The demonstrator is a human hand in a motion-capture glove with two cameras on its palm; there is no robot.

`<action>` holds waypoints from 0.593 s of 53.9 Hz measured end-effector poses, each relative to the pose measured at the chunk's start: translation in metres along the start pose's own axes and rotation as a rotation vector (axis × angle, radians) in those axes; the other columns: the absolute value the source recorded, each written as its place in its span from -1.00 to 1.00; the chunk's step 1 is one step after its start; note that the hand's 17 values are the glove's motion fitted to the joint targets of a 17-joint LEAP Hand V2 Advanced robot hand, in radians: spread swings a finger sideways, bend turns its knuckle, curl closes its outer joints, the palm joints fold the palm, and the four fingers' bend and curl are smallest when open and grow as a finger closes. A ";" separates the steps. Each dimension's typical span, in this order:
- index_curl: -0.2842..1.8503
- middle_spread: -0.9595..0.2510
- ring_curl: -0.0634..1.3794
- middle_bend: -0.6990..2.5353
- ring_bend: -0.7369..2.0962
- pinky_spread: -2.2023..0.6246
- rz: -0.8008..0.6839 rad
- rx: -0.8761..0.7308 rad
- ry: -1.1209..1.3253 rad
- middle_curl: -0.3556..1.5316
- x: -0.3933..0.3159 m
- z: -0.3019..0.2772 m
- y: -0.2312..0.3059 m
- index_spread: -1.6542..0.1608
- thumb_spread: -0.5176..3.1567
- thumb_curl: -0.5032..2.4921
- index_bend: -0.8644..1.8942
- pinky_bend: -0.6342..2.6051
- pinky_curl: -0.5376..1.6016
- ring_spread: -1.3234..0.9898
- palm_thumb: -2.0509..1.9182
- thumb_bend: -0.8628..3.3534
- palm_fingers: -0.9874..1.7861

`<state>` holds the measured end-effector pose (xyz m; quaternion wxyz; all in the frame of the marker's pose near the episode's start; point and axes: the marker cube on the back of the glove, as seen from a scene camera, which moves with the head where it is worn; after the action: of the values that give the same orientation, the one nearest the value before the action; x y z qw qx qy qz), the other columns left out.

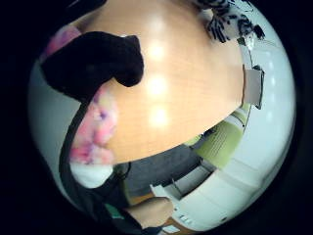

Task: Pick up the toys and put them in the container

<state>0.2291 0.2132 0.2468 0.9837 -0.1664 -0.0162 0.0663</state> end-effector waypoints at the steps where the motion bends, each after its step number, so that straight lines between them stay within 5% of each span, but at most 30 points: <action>1: -0.28 0.30 -0.68 -0.51 -0.34 0.61 0.000 -0.004 -0.006 -0.33 0.001 -0.001 0.000 0.38 -0.17 -0.54 -0.10 -0.02 -0.08 0.11 0.03 -0.60 -0.25; 18: -0.17 0.32 -0.54 -0.49 -0.06 0.51 0.037 0.071 0.072 -0.42 0.013 -0.023 -0.003 0.38 0.00 -0.47 0.17 -0.09 -0.14 -0.03 0.21 -0.51 0.00; 32: -0.18 0.05 -0.34 -0.30 0.23 0.29 -0.003 0.123 0.039 -0.29 -0.020 -0.083 -0.022 0.41 -0.10 -0.36 -0.15 -0.02 -0.14 -0.22 0.35 -0.48 0.38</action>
<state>0.2166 0.1628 0.1758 0.9923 -0.1071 0.0068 0.0625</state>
